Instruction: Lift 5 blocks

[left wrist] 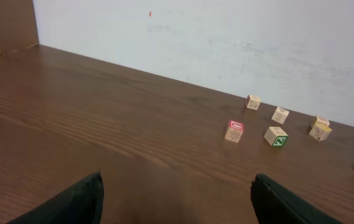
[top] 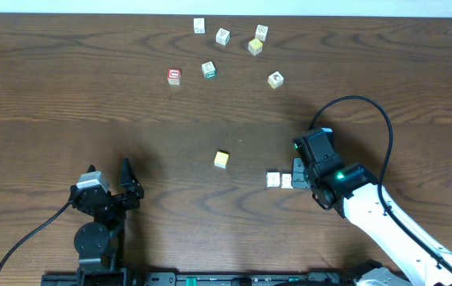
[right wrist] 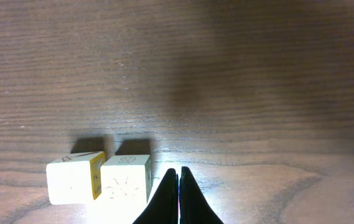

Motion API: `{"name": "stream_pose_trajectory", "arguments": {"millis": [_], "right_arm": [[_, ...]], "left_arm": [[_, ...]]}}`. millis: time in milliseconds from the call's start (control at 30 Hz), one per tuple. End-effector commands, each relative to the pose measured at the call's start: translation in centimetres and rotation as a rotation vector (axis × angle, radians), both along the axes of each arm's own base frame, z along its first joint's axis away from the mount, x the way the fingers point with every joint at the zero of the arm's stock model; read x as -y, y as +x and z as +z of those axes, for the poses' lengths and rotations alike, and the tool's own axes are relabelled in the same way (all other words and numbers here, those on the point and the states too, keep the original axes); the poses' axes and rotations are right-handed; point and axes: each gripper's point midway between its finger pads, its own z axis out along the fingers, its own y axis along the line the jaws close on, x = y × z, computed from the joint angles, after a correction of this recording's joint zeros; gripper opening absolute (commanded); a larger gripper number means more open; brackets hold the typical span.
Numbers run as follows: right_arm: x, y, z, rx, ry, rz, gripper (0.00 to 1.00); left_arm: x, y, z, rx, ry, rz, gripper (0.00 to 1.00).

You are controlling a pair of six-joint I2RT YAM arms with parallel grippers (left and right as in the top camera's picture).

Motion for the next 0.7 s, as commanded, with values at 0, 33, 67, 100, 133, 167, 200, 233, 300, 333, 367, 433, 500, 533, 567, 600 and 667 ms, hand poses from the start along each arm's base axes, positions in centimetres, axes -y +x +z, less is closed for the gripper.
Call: {"name": "stream_pose_trajectory", "arguments": {"millis": [0, 33, 67, 100, 133, 167, 200, 233, 300, 333, 367, 433, 500, 533, 567, 600, 667], "right_arm": [[0.9, -0.3, -0.6, -0.013, -0.017, -0.054, 0.01], [1.0, -0.5, -0.9, -0.021, -0.017, -0.063, 0.01], [1.1, -0.7, -1.2, -0.028, -0.017, -0.072, 0.01], [1.2, -1.0, -1.5, -0.035, -0.016, -0.083, 0.01], [1.3, -1.1, -1.7, -0.04, -0.016, -0.089, 0.01], [1.4, -1.3, -2.0, -0.045, -0.015, -0.097, 0.01], [1.5, -1.5, -2.2, -0.047, -0.013, -0.102, 0.01], [1.4, -1.6, -2.5, -0.05, -0.008, -0.1, 0.01], [1.2, -1.7, -2.8, -0.052, 0.009, -0.096, 0.01], [0.9, -1.7, -2.9, -0.052, 0.024, -0.091, 0.02], [0.6, -1.6, -2.9, -0.052, 0.039, -0.086, 0.02], [0.3, -1.6, -2.9, -0.055, 0.054, -0.08, 0.02], [0.3, -1.7, -3.0, -0.057, 0.054, -0.08, 0.02], [0.3, -1.7, -3.0, -0.058, 0.052, -0.08, 0.02], [0.3, -1.7, -3.1, -0.059, 0.052, -0.08, 0.02], [0.3, -1.7, -3.1, -0.062, 0.05, -0.08, 0.02], [0.4, -1.8, -3.4, -0.071, 0.046, -0.08, 0.02]], "left_arm": [[-0.3, -0.1, -1.7, -0.051, -0.006, 0.016, 0.76], [-0.3, -0.1, -1.7, -0.051, -0.006, 0.016, 0.76], [-0.3, -0.1, -1.7, -0.051, -0.006, 0.017, 0.76], [-0.3, -0.1, -1.7, -0.051, -0.006, 0.016, 0.76], [-0.3, -0.1, -1.7, -0.051, -0.006, 0.016, 0.76], [-0.3, -0.1, -1.7, -0.051, -0.006, 0.017, 0.76], [-0.3, -0.1, -1.7, -0.051, -0.006, 0.016, 0.76], [-0.3, -0.1, -1.7, -0.051, -0.006, 0.017, 0.76], [-0.3, -0.1, -1.7, -0.051, -0.006, 0.016, 0.76], [-0.3, -0.1, -1.7, -0.051, -0.006, 0.017, 0.76], [-0.3, -0.1, -1.7, -0.051, -0.006, 0.017, 0.76], [-0.3, -0.1, -1.7, -0.051, -0.006, 0.017, 0.76], [-0.3, -0.1, -1.7, -0.051, -0.006, 0.017, 0.76], [-0.3, -0.1, -1.7, -0.051, -0.006, 0.017, 0.76], [-0.3, -0.1, -1.7, -0.051, -0.006, 0.017, 0.76], [-0.3, -0.1, -1.7, -0.051, -0.006, 0.016, 0.76], [-0.3, -0.1, -1.7, -0.051, -0.006, 0.017, 0.76]]}}
